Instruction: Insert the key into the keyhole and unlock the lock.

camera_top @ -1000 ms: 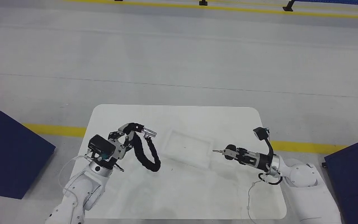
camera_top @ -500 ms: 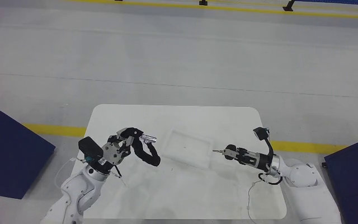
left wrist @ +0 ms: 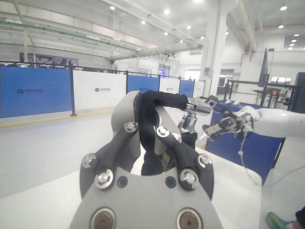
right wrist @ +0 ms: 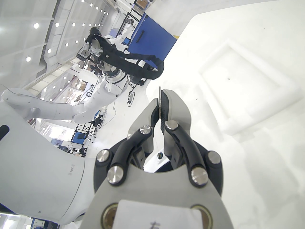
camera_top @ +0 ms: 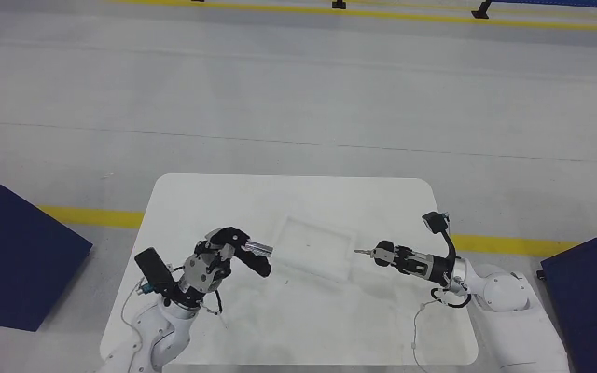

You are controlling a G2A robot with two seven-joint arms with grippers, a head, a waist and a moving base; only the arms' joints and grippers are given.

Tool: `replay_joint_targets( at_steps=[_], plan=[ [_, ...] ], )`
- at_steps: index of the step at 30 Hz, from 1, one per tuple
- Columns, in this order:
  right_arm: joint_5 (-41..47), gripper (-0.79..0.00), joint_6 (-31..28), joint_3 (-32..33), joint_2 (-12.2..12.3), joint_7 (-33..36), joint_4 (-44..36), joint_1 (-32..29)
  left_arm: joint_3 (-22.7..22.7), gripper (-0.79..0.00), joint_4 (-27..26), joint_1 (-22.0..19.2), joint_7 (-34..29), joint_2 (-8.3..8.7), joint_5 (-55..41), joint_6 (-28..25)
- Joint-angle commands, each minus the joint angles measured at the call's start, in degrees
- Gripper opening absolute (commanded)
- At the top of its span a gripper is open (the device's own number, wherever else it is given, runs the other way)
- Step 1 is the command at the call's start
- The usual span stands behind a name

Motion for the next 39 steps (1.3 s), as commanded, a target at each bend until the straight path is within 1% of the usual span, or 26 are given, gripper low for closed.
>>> replay_joint_targets(
  at_steps=[1, 6, 11, 17, 25, 35, 37, 39],
  plan=[
    [0.00, -0.785, 0.00, 0.00, 0.00, 0.00, 0.00, 0.00, 2.55, -0.785, 0.68, -0.20, 1.81, -0.53, 1.18, 0.85],
    [0.00, -0.785, 0.00, 0.00, 0.00, 0.00, 0.00, 0.00, 6.31, -0.785, 1.70, 0.12, 3.92, -1.49, 3.34, 3.64],
    [0.00, -0.785, 0.00, 0.00, 0.00, 0.00, 0.00, 0.00, 8.27, -0.785, 2.33, 1.43, 4.48, -2.13, 2.70, 5.21],
    [0.00, -0.785, 0.00, 0.00, 0.00, 0.00, 0.00, 0.00, 8.84, -0.785, 2.28, 2.86, 2.90, -2.65, 1.54, 8.19],
    [0.00, -0.785, 0.00, 0.00, 0.00, 0.00, 0.00, 0.00, 8.26, -0.785, 1.89, 4.10, 0.86, -3.53, -0.30, 17.13],
    [0.00, -0.785, 0.00, 0.00, 0.00, 0.00, 0.00, 0.00, 8.26, -0.785, 1.89, 4.10, 0.86, -3.53, -0.30, 17.13],
    [0.00, -0.785, 0.00, 0.00, 0.00, 0.00, 0.00, 0.00, 8.21, -0.785, 1.35, 4.32, 0.06, -3.62, -1.14, 17.35],
    [0.00, -0.785, 0.00, 0.00, 0.00, 0.00, 0.00, 0.00, 7.93, -0.785, 0.68, 5.24, -0.09, -3.94, -2.15, 21.31]
  ],
)
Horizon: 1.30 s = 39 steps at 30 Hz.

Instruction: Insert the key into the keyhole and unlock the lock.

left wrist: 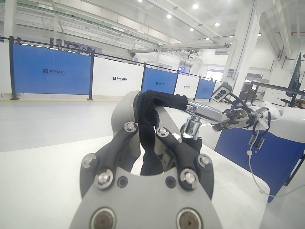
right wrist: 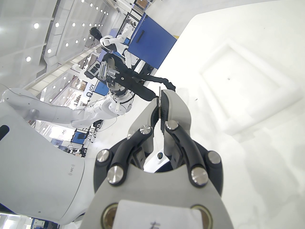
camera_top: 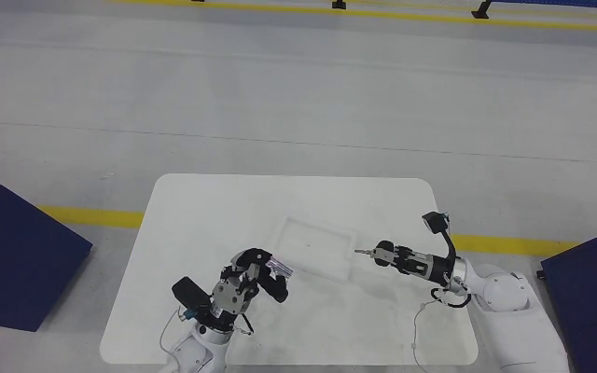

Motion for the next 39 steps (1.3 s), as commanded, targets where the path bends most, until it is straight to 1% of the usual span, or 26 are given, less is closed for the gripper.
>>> replay_joint_targets(
  at_steps=[1, 4, 7, 10, 11, 19, 21, 25, 30, 35, 39],
  plan=[
    [0.00, -0.785, 0.00, 0.00, 0.00, 0.00, 0.00, 0.00, 0.09, -0.785, -0.99, 0.97, -0.08, -0.40, -1.40, 4.40],
    [0.00, -0.785, 0.00, 0.00, 0.00, 0.00, 0.00, 0.00, 0.40, -0.785, -1.83, 1.94, 0.97, -1.01, -3.99, 7.54],
    [0.00, -0.785, 0.00, 0.00, 0.00, 0.00, 0.00, 0.00, 0.80, -0.785, -2.67, 2.58, 0.74, -1.37, -4.50, 8.60],
    [0.00, -0.785, 0.00, 0.00, 0.00, 0.00, 0.00, 0.00, 1.27, -0.785, -3.63, 2.93, 1.03, -1.69, -5.28, 7.97],
    [0.00, -0.785, 0.00, 0.00, 0.00, 0.00, 0.00, 0.00, 1.33, -0.785, -3.80, 2.77, 1.61, -1.76, -4.02, 8.37],
    [0.00, -0.785, 0.00, 0.00, 0.00, 0.00, 0.00, 0.00, 1.33, -0.785, -3.80, 2.77, 1.61, -1.76, -4.02, 8.37],
    [-0.02, -0.785, -0.23, -0.89, -0.09, -0.40, -1.48, -0.51, 1.33, -0.785, -3.80, 2.77, 1.61, -1.76, -4.02, 8.37],
    [1.57, -0.785, -4.85, -1.79, -0.39, -5.56, -5.62, -2.61, 1.33, -0.785, -3.80, 2.77, 1.61, -1.76, -4.02, 8.37],
    [1.02, -0.785, -7.89, -3.28, -0.60, -9.49, -10.92, -5.88, 1.33, -0.785, -3.80, 2.77, 1.61, -1.76, -4.02, 8.37],
    [-5.36, -0.785, -8.93, -4.17, -0.86, -14.73, -14.90, -8.35, 1.33, -0.785, -3.80, 2.77, 1.61, -1.76, -4.02, 8.37],
    [-12.34, -0.785, -8.11, -4.75, -1.41, -22.44, -17.85, -10.33, 1.33, -0.785, -3.80, 2.77, 1.61, -1.76, -4.02, 8.37]
  ],
)
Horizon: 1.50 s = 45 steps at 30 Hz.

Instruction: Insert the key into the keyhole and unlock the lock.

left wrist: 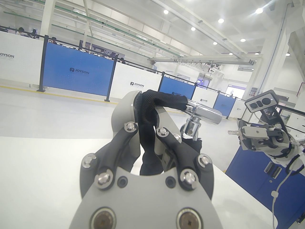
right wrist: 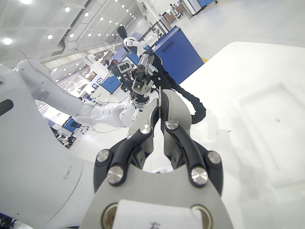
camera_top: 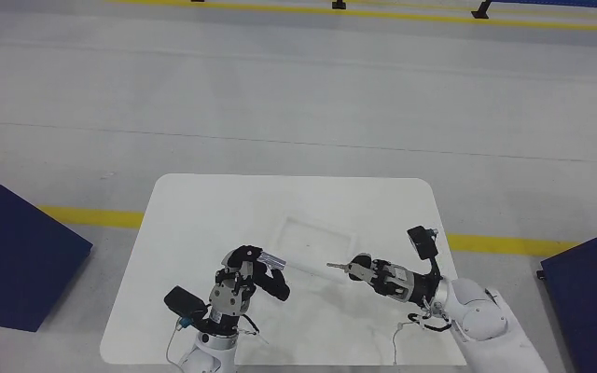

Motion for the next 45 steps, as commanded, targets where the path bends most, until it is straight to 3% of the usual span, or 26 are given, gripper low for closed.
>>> replay_joint_targets(
  at_steps=[1, 5, 21, 34, 45],
  plan=[
    [-4.51, -0.785, 0.61, -0.46, -0.33, -4.65, -1.71, -1.15, 0.00, -0.785, 0.00, 0.00, 0.00, 0.00, 0.00, 0.00],
    [-12.00, -0.785, 2.12, -2.40, -1.03, -11.83, -4.93, -3.54, 0.00, -0.785, 0.00, 0.00, 0.00, 0.00, 0.00, 0.00],
    [-12.00, -0.785, 2.12, -2.40, -1.03, -11.83, -4.93, -3.54, 0.00, -0.785, 0.00, 0.00, 0.00, 0.00, 0.00, 0.00],
    [-16.49, -0.785, 12.97, -7.11, -2.64, -31.07, -14.29, -15.24, 0.00, -0.785, 0.00, 0.00, 0.00, 0.00, 0.00, 0.00],
    [-17.84, -0.785, 23.40, -9.45, -3.04, -31.27, -20.48, -18.34, 0.00, -0.785, 0.00, 0.00, 0.00, 0.00, 0.00, 0.00]
  ],
)
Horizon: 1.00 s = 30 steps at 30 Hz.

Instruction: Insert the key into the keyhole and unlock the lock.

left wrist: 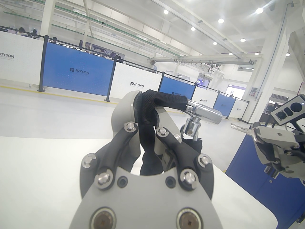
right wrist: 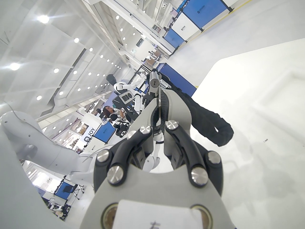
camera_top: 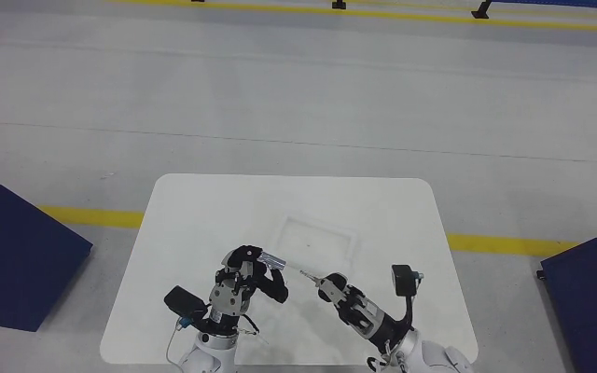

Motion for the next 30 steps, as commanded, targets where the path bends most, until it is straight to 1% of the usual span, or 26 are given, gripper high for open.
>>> replay_joint_targets(
  at_steps=[1, 11, 12, 14, 21, 30],
  plan=[
    [0.20, -0.785, 1.48, -0.26, -0.02, 0.52, -0.83, -0.28, 0.00, -0.785, 0.00, 0.00, 0.00, 0.00, 0.00, 0.00],
    [0.68, -0.785, 1.66, -0.39, -0.05, 0.34, -0.85, -0.35, 0.00, -0.785, 0.00, 0.00, 0.00, 0.00, 0.00, 0.00],
    [2.34, -0.785, 2.54, -0.82, -0.16, -0.09, -1.06, -0.50, 0.00, -0.785, 0.00, 0.00, 0.00, 0.00, 0.00, 0.00],
    [2.01, -0.785, 4.21, -0.90, -0.22, 0.02, -1.83, -0.24, 0.00, -0.785, 0.00, 0.00, 0.00, 0.00, 0.00, 0.00],
    [5.35, -0.785, 9.97, -2.47, -0.67, -1.30, -4.88, -1.09, 0.00, -0.785, 0.00, 0.00, 0.00, 0.00, 0.00, 0.00],
    [7.10, -0.785, 14.01, -4.44, -1.06, -0.84, -6.27, -1.10, 0.00, -0.785, 0.00, 0.00, 0.00, 0.00, 0.00, 0.00]
  ],
)
